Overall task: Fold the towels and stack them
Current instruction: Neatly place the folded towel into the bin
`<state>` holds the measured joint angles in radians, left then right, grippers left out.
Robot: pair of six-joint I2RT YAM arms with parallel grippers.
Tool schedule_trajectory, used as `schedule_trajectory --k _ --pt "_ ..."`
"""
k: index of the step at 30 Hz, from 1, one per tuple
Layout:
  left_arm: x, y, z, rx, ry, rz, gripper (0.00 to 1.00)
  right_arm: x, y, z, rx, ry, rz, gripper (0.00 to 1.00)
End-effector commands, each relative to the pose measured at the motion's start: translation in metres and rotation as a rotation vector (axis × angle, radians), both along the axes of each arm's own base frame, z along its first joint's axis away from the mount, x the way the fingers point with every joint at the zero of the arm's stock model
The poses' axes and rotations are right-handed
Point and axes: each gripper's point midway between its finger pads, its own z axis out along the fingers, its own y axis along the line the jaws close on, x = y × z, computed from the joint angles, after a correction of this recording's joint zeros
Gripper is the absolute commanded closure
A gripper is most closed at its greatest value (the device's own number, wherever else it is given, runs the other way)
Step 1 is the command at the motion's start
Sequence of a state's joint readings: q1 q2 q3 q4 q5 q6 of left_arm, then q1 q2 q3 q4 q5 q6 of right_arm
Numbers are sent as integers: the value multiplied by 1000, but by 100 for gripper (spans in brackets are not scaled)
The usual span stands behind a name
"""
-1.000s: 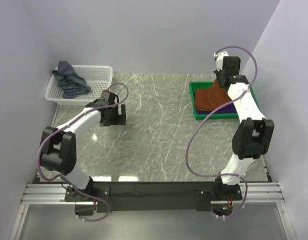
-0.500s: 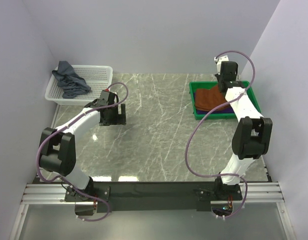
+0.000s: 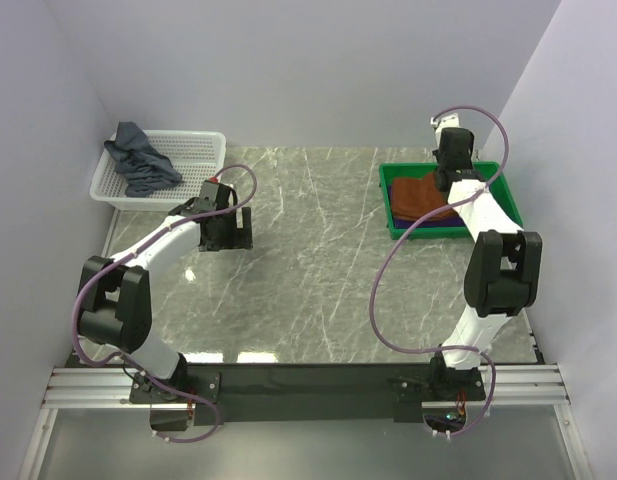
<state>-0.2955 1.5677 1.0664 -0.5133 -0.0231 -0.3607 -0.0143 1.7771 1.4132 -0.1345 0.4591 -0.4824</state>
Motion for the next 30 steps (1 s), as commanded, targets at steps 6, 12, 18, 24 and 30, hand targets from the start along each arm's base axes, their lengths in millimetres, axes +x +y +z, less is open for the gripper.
schedule_trajectory --k 6,12,18,24,30 --pt "12 -2 27 -31 -74 -1 8 7 -22 2 -59 -63 -76 100" --pt "12 -3 25 -33 -69 0 7 11 -25 5 -78 -91 -89 100" --pt "11 -2 25 -32 -69 -1 8 18 -23 -8 -66 -67 -79 98" --pt "11 -2 25 -30 -68 -2 8 21 -31 -25 -79 -53 -126 95" --pt "12 -1 24 -29 -67 2 8 18 -51 -41 -79 -49 -222 95"
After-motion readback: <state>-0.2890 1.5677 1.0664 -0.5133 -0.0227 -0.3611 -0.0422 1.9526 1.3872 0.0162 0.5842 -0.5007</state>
